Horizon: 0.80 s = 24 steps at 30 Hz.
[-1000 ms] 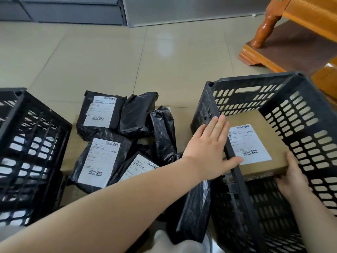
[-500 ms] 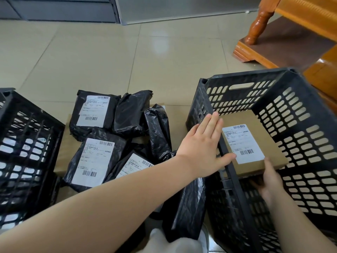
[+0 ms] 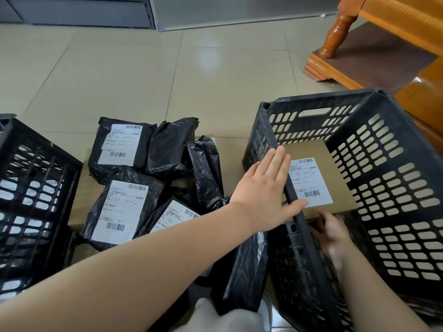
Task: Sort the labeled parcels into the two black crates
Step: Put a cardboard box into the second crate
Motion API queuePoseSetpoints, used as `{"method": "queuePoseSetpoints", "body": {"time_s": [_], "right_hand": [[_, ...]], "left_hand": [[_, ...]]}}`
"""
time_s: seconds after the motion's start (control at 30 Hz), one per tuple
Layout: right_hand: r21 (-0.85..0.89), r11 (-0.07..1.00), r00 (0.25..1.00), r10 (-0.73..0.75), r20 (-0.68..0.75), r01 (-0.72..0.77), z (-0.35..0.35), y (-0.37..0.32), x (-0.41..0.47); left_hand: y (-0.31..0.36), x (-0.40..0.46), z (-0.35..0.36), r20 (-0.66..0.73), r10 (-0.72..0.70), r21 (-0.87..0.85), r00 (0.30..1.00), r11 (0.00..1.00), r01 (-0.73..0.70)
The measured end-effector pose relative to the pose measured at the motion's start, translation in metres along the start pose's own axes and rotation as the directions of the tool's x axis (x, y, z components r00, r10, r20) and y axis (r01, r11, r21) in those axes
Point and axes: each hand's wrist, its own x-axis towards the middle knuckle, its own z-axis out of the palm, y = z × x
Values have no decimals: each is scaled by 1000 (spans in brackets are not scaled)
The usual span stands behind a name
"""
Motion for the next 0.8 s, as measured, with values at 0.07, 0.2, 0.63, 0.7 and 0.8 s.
{"method": "queuePoseSetpoints", "body": {"time_s": [0.07,0.2,0.63,0.7,0.8], "right_hand": [[-10,1000,998,30,48,-30,-6,4,11],[4,999,998,45,32,-45,12,-12,-26],[-15,974,954,-225,-196,227,44,-78,-98],[-18,966,951,-255,-174,256,52,-94,-114],[0,950,939,-308,-151,312,68,-113,-137]], "left_hand": [[-1,1,0,1,3,3,1000,1000,-3],[-3,1,-1,12,14,2,1000,1000,-14],[-30,-19,-42,157,14,-193,988,981,17],[-43,-30,-52,168,-15,-171,986,984,44],[-70,-43,-71,168,-95,-134,981,984,118]]}}
